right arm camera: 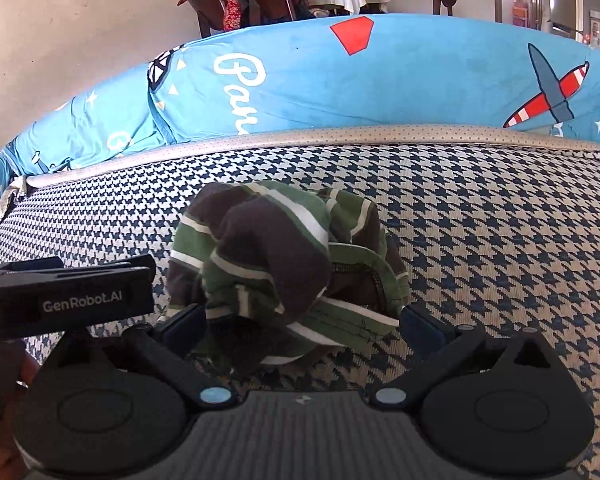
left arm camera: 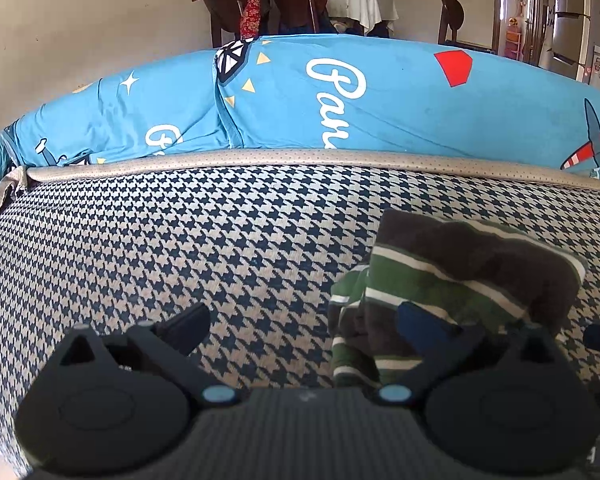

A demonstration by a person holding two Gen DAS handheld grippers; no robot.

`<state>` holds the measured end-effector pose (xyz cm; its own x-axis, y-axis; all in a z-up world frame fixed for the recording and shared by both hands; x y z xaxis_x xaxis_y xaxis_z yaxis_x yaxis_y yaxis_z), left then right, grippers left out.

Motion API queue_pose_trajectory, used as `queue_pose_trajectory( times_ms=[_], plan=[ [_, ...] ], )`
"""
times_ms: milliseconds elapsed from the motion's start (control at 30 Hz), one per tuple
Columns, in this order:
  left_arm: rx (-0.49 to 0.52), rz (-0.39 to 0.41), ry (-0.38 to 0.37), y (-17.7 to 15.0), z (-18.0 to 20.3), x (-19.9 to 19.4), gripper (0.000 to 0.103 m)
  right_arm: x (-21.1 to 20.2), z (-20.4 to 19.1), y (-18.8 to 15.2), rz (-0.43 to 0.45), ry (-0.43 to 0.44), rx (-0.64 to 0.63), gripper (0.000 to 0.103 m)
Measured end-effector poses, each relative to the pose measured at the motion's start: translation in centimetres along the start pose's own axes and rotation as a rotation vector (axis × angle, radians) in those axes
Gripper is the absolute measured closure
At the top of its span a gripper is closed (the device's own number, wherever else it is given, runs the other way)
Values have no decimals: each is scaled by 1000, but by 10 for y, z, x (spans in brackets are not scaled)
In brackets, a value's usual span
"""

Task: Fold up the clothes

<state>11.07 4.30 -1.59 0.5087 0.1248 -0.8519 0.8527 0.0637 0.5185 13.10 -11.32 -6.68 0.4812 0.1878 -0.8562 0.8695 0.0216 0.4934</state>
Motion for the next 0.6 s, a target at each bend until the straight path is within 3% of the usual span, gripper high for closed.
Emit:
queue_pose_trajectory(
  times_ms=[600],
  plan=[
    [7,-3,14,-24,-4,-21,0,-28,-13,-33,2,6,-6,0]
  ],
)
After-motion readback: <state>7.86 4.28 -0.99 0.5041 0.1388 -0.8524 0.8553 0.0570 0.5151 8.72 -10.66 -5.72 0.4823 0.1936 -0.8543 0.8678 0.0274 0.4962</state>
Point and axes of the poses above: each gripper's, at about its wrist camera, not at the fingertips, and x roughly the way its jaws point, z to its right, y to its top, the point moved 2 cm from there along x, roughly the way its jaws point, and after that the axes turned 14 degrees about -z, right-handed, at the moved point
